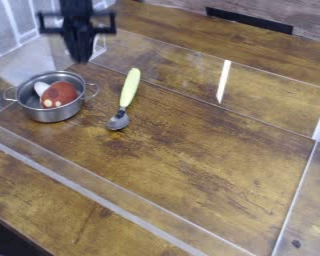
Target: Remove the mushroom from the silver pot and put it on the table
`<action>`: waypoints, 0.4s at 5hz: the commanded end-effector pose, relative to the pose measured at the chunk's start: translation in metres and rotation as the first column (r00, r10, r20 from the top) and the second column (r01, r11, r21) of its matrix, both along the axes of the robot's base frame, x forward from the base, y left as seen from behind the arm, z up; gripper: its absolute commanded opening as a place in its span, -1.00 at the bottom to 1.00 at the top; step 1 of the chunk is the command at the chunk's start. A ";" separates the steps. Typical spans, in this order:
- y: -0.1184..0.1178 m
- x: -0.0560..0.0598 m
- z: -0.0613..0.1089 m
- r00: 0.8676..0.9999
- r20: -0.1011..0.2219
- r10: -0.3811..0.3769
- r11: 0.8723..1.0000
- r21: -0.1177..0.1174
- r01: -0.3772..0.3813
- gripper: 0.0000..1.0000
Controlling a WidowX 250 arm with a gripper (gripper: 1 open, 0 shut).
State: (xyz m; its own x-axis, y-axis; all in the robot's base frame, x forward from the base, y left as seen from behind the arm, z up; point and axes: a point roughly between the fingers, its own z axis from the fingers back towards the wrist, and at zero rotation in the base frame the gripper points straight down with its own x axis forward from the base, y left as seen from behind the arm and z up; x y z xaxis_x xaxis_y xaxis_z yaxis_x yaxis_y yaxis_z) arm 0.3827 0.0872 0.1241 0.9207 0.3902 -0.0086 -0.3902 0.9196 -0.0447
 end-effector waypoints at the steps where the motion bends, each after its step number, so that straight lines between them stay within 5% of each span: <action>1: -0.031 0.009 0.051 0.990 0.109 -0.086 0.996 0.006 0.086 -1.00; 2: -0.058 0.004 0.050 0.984 0.107 -0.141 0.990 -0.015 0.144 -1.00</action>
